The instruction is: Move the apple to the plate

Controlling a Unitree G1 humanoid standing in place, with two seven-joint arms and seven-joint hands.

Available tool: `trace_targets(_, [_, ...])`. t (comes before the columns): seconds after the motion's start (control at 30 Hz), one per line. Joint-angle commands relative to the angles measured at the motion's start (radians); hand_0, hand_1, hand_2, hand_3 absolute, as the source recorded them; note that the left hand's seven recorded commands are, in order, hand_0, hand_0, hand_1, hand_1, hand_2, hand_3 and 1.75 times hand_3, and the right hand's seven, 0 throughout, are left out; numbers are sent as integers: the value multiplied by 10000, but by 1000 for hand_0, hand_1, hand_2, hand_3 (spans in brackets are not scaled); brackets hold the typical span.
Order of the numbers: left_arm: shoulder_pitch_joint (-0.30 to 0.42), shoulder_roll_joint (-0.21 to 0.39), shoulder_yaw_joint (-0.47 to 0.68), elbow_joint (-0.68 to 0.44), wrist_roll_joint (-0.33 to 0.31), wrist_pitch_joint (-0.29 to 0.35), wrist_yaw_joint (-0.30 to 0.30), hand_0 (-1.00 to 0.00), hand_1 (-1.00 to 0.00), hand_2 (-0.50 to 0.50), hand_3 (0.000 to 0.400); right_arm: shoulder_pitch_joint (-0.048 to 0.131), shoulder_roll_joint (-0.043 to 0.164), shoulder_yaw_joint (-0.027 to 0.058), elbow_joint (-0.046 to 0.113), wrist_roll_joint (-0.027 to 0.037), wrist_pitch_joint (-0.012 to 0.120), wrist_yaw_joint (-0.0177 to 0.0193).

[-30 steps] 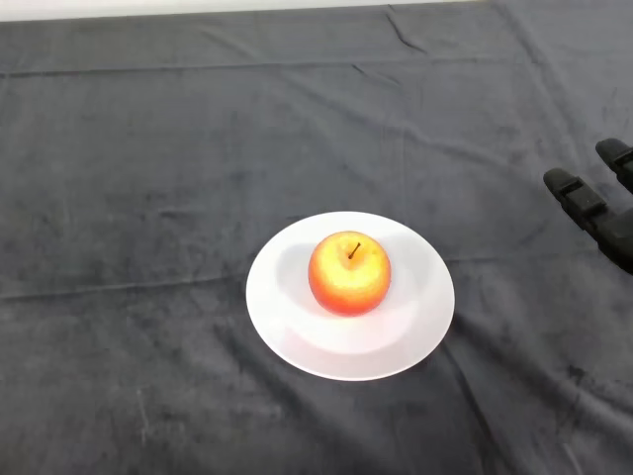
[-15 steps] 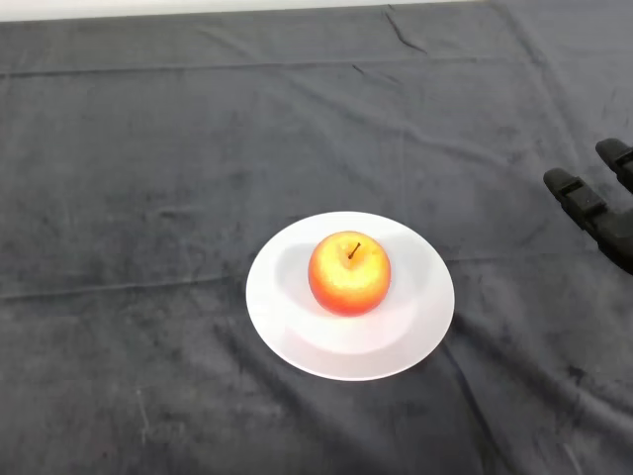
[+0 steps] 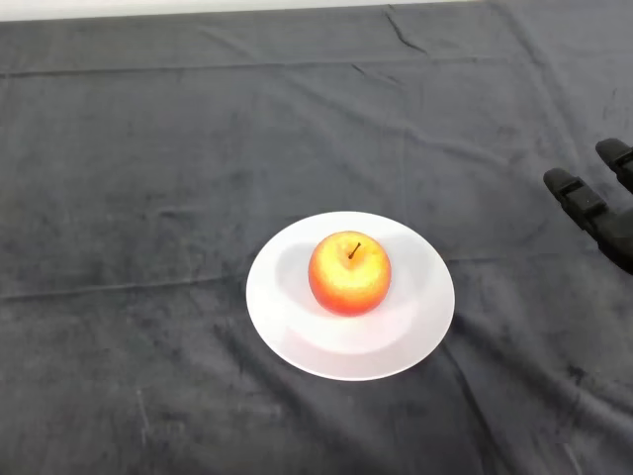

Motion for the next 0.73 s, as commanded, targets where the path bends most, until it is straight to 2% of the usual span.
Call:
trace_targets(0.03, [-398,427,112,256,-100,-172,1,0,0,0,0,-255,-249,-200,-270,2,1,20])
trace_targets(0.73, [-428,418,54,255,-80,-136,-10,0,0,0,0,-255,-248,-201,-272,0,0,20])
